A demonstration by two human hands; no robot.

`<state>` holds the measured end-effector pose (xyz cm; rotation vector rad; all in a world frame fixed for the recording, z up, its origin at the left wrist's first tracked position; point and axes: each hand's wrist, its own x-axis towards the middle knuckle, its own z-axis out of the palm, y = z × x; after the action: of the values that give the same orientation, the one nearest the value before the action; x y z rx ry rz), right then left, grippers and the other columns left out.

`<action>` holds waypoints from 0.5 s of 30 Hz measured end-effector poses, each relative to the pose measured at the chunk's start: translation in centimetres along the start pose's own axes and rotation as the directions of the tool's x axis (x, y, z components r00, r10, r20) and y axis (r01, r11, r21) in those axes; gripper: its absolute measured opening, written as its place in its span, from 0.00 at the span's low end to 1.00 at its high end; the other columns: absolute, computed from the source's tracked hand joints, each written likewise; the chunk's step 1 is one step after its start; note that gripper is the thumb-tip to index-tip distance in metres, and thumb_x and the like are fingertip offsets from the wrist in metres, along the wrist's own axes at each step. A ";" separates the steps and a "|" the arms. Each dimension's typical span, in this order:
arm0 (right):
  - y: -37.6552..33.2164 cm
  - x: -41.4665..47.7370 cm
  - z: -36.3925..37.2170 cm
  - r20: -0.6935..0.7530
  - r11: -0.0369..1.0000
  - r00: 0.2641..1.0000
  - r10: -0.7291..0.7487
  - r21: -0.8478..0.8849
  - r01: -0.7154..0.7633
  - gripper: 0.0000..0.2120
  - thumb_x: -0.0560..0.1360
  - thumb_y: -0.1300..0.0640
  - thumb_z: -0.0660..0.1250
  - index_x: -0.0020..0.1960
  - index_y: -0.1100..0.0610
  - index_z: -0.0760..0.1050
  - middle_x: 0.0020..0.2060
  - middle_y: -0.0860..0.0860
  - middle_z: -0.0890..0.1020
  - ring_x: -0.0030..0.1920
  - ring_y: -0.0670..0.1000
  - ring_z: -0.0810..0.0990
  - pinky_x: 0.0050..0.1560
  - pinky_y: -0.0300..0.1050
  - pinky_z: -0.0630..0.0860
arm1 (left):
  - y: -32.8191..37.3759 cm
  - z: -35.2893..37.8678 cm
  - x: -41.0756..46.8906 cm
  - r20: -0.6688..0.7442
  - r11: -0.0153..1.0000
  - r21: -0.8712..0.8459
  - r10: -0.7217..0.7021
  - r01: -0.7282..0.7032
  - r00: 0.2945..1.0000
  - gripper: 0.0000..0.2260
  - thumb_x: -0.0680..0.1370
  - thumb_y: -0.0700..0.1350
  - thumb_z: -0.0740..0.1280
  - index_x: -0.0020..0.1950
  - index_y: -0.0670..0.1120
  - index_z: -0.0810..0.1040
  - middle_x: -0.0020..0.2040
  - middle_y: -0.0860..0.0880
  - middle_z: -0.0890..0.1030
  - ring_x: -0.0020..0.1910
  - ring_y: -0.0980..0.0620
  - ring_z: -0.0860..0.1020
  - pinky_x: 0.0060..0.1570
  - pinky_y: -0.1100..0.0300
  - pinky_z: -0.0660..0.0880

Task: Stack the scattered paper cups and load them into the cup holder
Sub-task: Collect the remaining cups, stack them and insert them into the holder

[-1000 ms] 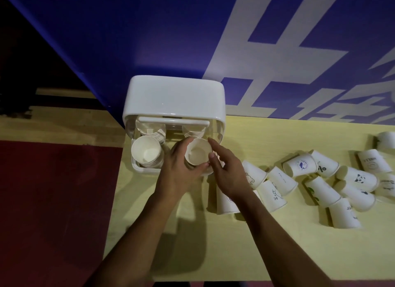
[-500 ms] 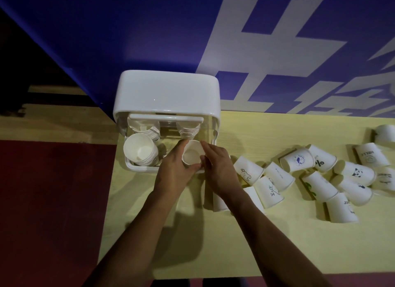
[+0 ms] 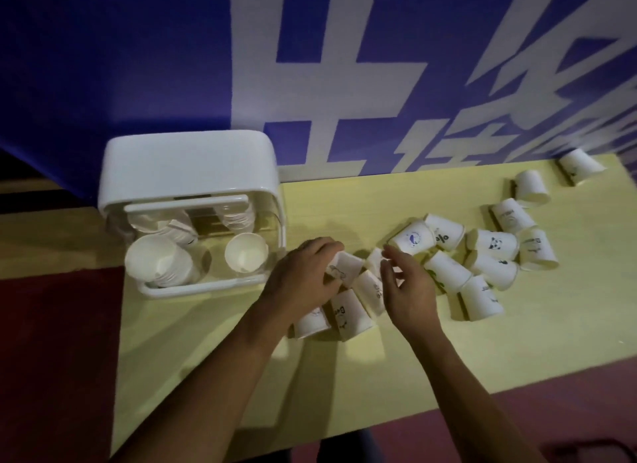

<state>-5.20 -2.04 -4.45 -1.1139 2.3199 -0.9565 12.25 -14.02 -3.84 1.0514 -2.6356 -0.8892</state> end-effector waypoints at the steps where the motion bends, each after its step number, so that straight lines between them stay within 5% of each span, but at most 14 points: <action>1: 0.8 0.1 -1.0 -0.015 1.000 1.000 0.028 -0.003 -0.028 0.16 0.83 0.53 0.63 0.70 0.54 0.77 0.61 0.49 0.83 0.57 0.47 0.81 0.53 0.38 0.76 | -0.1 0.9 1.2 0.090 0.998 0.058 0.022 -0.027 0.996 0.29 0.78 0.51 0.71 0.77 0.51 0.69 0.76 0.54 0.69 0.73 0.51 0.70 0.65 0.54 0.73; 3: 2.7 0.5 -2.6 -0.031 0.997 0.996 0.079 -0.021 -0.080 0.16 0.83 0.54 0.64 0.70 0.56 0.77 0.60 0.49 0.82 0.55 0.45 0.79 0.49 0.31 0.72 | -0.4 2.6 3.6 0.245 0.982 0.168 0.041 -0.084 0.969 0.33 0.77 0.52 0.72 0.79 0.52 0.65 0.78 0.53 0.66 0.75 0.50 0.66 0.69 0.51 0.70; 8: 7.0 1.9 -5.1 -0.029 0.990 0.990 0.139 -0.017 -0.139 0.16 0.82 0.57 0.65 0.68 0.59 0.77 0.59 0.53 0.83 0.55 0.48 0.80 0.56 0.42 0.76 | -0.9 5.4 7.3 0.456 0.921 0.348 -0.003 -0.175 0.890 0.36 0.75 0.51 0.71 0.81 0.53 0.61 0.78 0.52 0.67 0.75 0.49 0.66 0.70 0.51 0.65; 12: 9.1 3.8 -7.1 -0.022 0.982 0.982 0.187 -0.016 -0.187 0.17 0.81 0.56 0.67 0.69 0.58 0.76 0.60 0.54 0.82 0.53 0.47 0.77 0.54 0.41 0.72 | -0.6 7.0 8.5 0.505 0.900 0.389 -0.029 -0.198 0.863 0.34 0.76 0.54 0.71 0.79 0.55 0.63 0.75 0.54 0.71 0.71 0.51 0.70 0.67 0.55 0.64; 15: 10.7 5.7 -8.4 -0.033 0.980 0.980 0.194 -0.045 -0.196 0.20 0.80 0.55 0.69 0.71 0.58 0.75 0.64 0.54 0.80 0.56 0.50 0.78 0.55 0.42 0.71 | -0.4 7.1 8.9 0.440 0.918 0.371 -0.038 -0.143 0.897 0.32 0.71 0.56 0.74 0.74 0.56 0.68 0.66 0.53 0.78 0.62 0.49 0.77 0.54 0.56 0.68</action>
<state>-19.28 1.73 -6.65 -0.8752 2.4325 -0.8529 3.36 -16.92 -10.41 0.9316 -3.3170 -0.6541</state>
